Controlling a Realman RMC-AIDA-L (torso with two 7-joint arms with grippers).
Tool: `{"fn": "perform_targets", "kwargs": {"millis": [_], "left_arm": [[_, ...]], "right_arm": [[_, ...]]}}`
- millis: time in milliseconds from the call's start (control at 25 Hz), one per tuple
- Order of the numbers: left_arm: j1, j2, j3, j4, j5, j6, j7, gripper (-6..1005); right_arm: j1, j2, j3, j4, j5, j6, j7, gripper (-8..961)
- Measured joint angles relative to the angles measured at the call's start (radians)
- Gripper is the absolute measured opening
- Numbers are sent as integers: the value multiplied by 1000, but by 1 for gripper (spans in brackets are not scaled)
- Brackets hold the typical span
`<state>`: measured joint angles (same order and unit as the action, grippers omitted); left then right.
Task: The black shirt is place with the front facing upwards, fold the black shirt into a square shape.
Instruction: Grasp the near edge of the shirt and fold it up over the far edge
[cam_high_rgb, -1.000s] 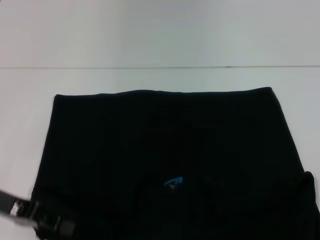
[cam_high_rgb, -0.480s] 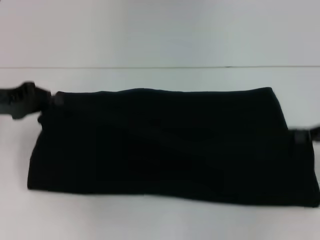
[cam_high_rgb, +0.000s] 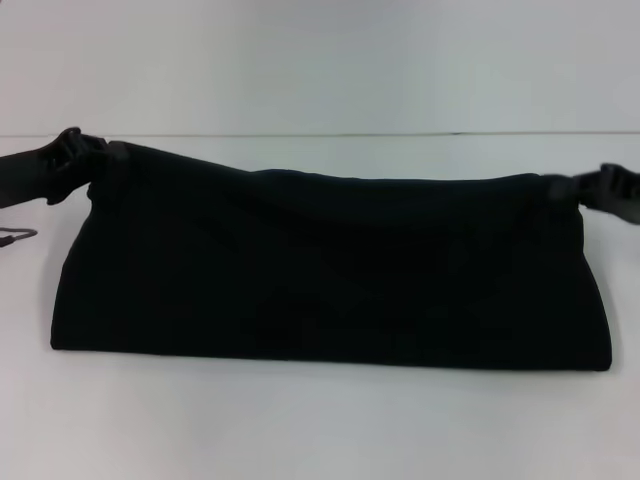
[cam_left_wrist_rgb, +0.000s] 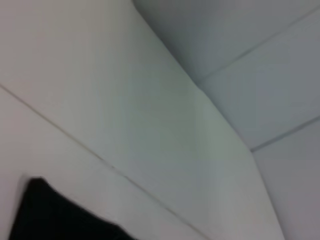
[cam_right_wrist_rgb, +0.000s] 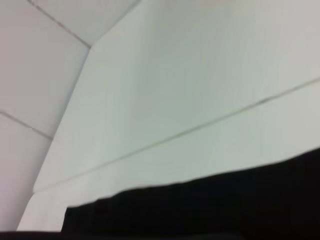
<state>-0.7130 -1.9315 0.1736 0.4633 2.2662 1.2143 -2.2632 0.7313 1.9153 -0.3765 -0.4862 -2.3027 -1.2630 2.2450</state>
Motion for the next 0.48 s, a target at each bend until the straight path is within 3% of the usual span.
{"fn": "perform_targets", "kwargs": {"millis": [320,480], "left_arm": [[-17,-25,12,-1,-121,-109,69,35],[-39,-55,12,-4,-125,-206,118,35]], "right_arm": [[29,17,-2,2,96,120,-41,57],[52,48,-8,12,108,218,-81,57]]}}
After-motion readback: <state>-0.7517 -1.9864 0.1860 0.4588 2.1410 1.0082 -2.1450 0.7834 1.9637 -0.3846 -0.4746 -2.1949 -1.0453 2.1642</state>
